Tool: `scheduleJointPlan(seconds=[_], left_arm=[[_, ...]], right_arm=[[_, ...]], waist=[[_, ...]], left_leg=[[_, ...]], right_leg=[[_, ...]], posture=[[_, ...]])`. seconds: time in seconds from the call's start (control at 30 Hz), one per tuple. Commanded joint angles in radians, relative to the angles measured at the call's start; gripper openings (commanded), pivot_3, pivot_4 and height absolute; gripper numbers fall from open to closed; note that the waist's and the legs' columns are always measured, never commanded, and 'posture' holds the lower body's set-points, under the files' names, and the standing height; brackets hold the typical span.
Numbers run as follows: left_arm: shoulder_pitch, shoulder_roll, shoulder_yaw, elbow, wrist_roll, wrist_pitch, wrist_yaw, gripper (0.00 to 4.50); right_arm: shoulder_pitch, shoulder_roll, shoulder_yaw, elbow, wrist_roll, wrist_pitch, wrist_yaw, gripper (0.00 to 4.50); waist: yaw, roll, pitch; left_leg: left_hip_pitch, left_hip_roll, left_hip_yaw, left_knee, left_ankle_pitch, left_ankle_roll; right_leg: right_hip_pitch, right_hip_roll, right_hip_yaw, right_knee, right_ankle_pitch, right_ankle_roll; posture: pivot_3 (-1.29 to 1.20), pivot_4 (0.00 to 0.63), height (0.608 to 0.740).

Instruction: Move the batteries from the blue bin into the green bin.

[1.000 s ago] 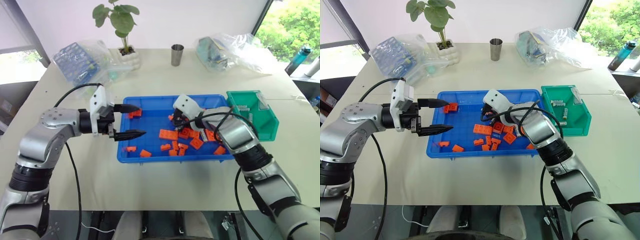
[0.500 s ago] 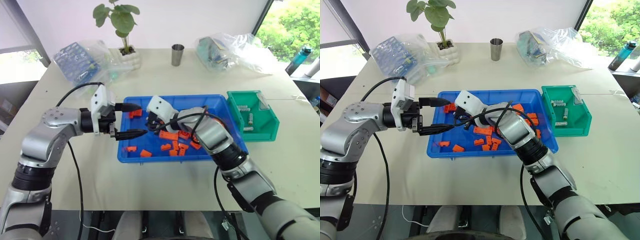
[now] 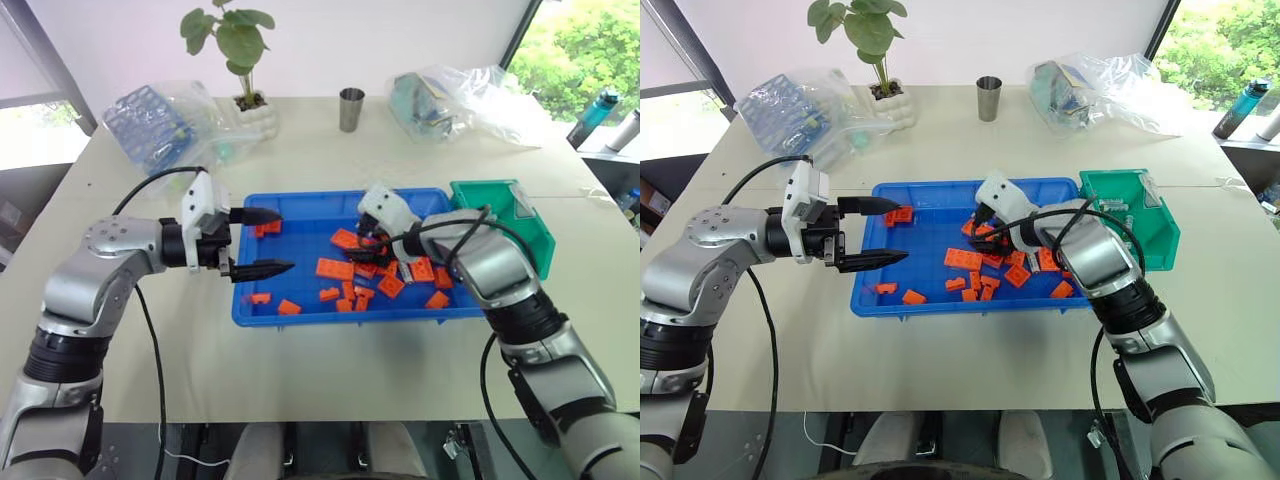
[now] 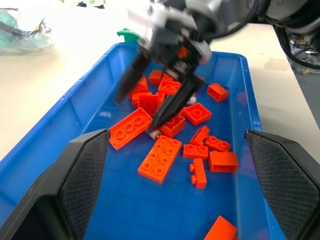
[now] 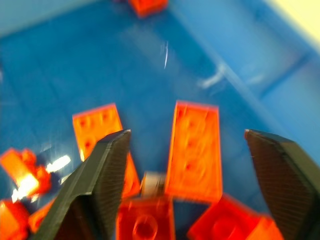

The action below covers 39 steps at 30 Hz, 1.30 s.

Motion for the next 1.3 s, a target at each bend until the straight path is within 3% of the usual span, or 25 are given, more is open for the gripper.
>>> scheduleJointPlan(seconds=[0.03,0.83,0.93,1.03,1.3], left_arm=[[-0.009,0.007,0.014,-0.006,0.007,-0.022,-0.006,4.5],[-0.006,0.0,0.021,-0.012,0.015,-0.023,0.003,4.5],[0.004,0.003,0.026,-0.017,0.014,-0.024,0.006,4.5],[0.009,0.006,0.031,-0.019,0.013,-0.024,0.008,4.5],[0.007,0.004,0.027,-0.014,0.016,-0.028,0.01,4.5]], right_arm=[[0.023,-0.005,-0.045,-0.085,0.023,0.026,-0.021,3.66],[-0.108,0.052,-0.003,0.208,-0.001,-0.049,-0.035,3.66],[-0.111,0.057,0.002,0.225,-0.005,-0.066,-0.032,2.79],[-0.109,0.058,0.007,0.223,-0.011,-0.068,-0.027,1.36],[-0.132,0.108,0.006,0.219,-0.017,-0.077,-0.048,1.2]], waist=[[0.001,0.0,0.0],[0.002,0.0,0.0],[0.003,0.0,0.0],[0.003,0.0,0.0],[0.002,0.0,0.0]], left_leg=[[0.0,0.0,0.0,0.0,0.0,0.0],[0.0,0.0,0.0,0.0,0.0,0.0],[0.0,0.0,0.0,0.0,0.0,0.0],[0.0,0.0,0.0,0.0,0.0,0.0],[0.0,0.0,0.0,0.0,0.0,0.0]], right_leg=[[0.0,0.0,0.0,0.0,0.0,0.0],[0.0,0.0,0.0,0.0,0.0,0.0],[0.0,0.0,0.0,0.0,0.0,0.0],[0.0,0.0,0.0,0.0,0.0,0.0],[0.0,0.0,0.0,0.0,0.0,0.0]], posture=[[0.0,0.15,0.716],[0.0,0.15,0.716],[0.0,0.15,0.716],[0.0,0.15,0.716],[0.0,0.15,0.716]])
